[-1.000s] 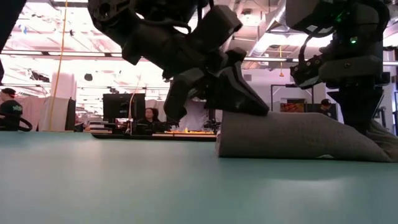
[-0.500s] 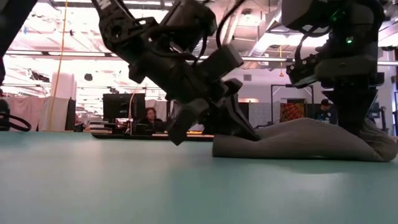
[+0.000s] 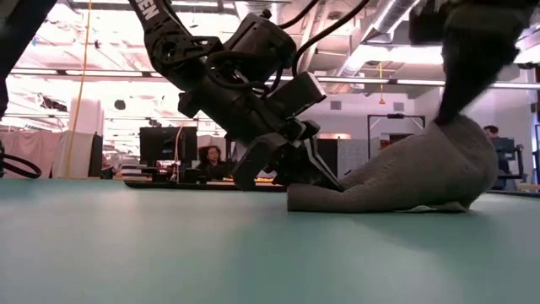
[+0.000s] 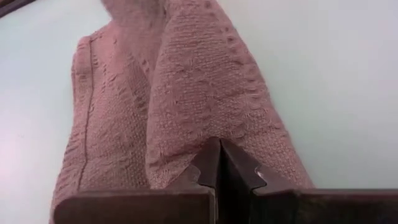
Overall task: Roll towel into tight, uniform cylinder
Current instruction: Roll the gray towel
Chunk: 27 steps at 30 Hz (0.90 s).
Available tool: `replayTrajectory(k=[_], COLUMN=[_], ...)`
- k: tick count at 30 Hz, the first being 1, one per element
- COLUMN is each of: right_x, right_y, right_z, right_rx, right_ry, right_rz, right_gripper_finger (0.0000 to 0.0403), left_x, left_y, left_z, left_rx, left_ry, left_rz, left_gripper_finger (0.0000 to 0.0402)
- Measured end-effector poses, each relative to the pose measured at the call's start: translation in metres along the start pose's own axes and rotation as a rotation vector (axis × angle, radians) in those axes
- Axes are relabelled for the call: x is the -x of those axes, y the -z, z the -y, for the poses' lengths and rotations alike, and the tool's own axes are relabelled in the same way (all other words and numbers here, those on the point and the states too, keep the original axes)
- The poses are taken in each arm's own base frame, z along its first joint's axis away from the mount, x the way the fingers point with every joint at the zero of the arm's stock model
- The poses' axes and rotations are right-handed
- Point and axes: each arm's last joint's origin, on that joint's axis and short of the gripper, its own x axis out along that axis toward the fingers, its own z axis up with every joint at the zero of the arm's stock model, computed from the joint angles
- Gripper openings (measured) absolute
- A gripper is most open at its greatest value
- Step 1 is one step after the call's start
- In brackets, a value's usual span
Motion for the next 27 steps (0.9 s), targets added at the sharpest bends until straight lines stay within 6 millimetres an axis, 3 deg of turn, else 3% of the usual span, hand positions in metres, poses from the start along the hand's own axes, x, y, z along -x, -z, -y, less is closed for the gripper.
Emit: replayTrajectory(k=[3, 9, 18, 27], right_x=[0.009, -0.003, -0.053, -0.082], right_y=[0.0, 0.01, 0.025, 0.049], right_z=[0.004, 0.01, 0.017, 0.019], right_rx=[0.092, 0.126, 0.127, 0.028], right_ry=[0.047, 0.108, 0.035, -0.166], right_rz=[0.122, 0.124, 0.154, 0.171], right_gripper_finger=[0.0121, 0.0112, 0.0111, 0.0109], left_x=[0.0, 0.0, 0.001, 0.015], left_y=[0.0, 0.002, 0.007, -0.001], left_z=[0.0, 0.001, 0.008, 0.027], left_rx=[0.001, 0.014, 0.041, 0.061], left_ry=[0.012, 0.02, 0.1, 0.272], left_rz=[0.002, -0.015, -0.078, -0.119], left_gripper_finger=[0.0, 0.0, 0.0, 0.0])
